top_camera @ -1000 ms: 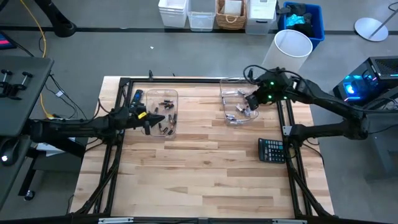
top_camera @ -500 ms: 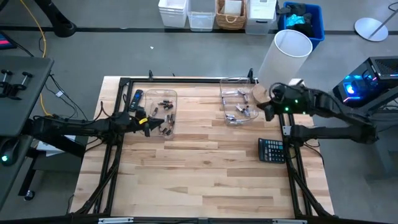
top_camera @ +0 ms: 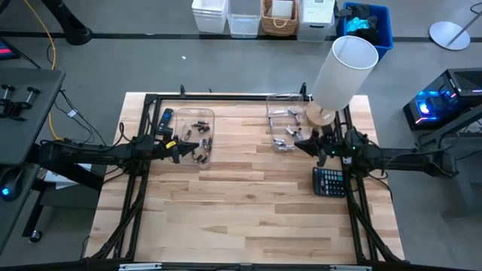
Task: Sort batteries
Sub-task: Return to Home Position
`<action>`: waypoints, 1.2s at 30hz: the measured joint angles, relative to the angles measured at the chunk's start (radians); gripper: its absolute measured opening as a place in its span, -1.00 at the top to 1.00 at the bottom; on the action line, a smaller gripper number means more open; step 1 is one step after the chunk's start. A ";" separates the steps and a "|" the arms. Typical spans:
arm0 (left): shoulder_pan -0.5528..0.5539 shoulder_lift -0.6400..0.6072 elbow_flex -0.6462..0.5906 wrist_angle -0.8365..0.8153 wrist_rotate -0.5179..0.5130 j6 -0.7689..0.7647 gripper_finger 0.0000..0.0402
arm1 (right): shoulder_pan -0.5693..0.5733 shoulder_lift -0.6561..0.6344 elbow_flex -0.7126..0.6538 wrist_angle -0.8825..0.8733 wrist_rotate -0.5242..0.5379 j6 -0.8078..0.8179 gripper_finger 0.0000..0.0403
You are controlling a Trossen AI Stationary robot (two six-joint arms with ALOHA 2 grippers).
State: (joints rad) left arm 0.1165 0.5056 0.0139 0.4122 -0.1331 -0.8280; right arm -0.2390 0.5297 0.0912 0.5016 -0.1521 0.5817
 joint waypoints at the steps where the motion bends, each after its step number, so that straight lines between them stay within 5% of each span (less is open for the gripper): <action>1: 0.000 0.000 0.000 0.000 0.000 0.000 1.00 | 0.000 -0.002 -0.030 0.029 -0.015 -0.003 1.00; 8: 0.000 0.000 0.000 -0.004 0.000 0.001 1.00 | 0.000 0.001 -0.076 -0.103 -0.048 -0.128 1.00; 20: 0.001 -0.035 0.001 -0.021 0.000 0.001 1.00 | -0.003 0.000 -0.075 -0.431 0.135 -0.324 1.00; 29: 0.001 -0.380 0.001 -0.233 -0.001 0.002 1.00 | -0.001 -0.010 -0.075 -0.507 0.138 -0.321 1.00; 36: -0.002 -0.502 0.000 -0.207 -0.004 0.002 1.00 | 0.001 -0.273 -0.075 -0.506 0.138 -0.321 1.00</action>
State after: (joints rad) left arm 0.1145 0.0037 0.0135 0.2053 -0.1373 -0.8261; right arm -0.2382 0.2569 0.0158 -0.0044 -0.0145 0.2609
